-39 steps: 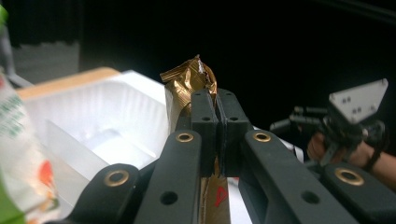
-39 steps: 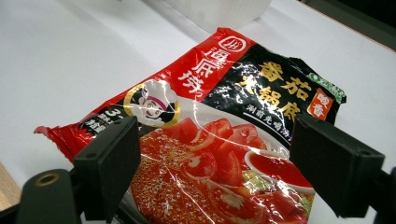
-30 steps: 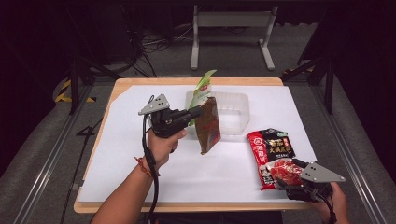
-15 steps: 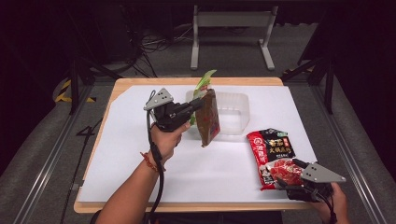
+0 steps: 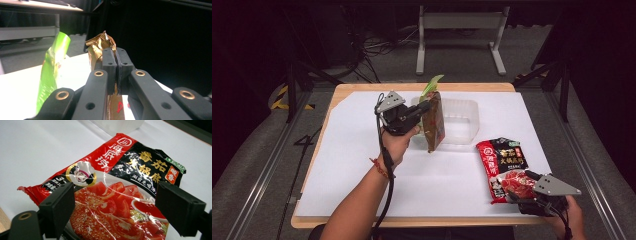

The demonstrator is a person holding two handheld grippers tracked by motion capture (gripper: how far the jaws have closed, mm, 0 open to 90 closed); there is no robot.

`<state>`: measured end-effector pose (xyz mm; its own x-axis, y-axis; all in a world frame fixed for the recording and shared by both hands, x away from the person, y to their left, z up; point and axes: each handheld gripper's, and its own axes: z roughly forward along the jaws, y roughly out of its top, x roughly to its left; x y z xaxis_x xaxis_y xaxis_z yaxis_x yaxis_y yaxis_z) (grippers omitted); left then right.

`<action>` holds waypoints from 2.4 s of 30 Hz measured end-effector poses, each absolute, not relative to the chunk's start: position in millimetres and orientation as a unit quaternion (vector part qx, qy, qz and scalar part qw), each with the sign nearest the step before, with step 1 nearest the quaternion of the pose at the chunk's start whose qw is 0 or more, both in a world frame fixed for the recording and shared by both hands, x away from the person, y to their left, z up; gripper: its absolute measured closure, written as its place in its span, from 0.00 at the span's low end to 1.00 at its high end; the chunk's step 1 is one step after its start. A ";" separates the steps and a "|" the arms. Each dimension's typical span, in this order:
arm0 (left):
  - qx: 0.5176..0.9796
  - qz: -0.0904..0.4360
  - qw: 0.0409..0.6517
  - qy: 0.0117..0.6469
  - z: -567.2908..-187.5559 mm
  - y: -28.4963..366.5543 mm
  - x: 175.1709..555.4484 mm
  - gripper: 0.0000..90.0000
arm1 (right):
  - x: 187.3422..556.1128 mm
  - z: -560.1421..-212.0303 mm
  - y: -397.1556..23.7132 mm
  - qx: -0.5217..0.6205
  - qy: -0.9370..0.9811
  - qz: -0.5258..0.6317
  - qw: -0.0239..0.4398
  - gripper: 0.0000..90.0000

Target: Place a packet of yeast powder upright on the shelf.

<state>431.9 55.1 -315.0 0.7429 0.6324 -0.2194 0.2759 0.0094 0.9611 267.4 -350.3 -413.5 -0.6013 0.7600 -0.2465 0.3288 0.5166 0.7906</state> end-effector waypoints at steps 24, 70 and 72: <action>0.693 0.179 0.609 0.341 -304.5 48.6 432.9 0.98 | 267.3 -413.8 -350.4 0.333 0.819 0.361 0.297 0.19; 0.714 0.197 0.571 0.353 -347.5 0.4 473.2 0.96 | 266.0 -413.2 -352.2 0.333 0.817 0.364 0.299 0.19; 0.714 0.195 0.574 0.350 -349.4 1.7 472.1 0.96 | 266.3 -413.3 -352.4 0.333 0.817 0.363 0.299 0.19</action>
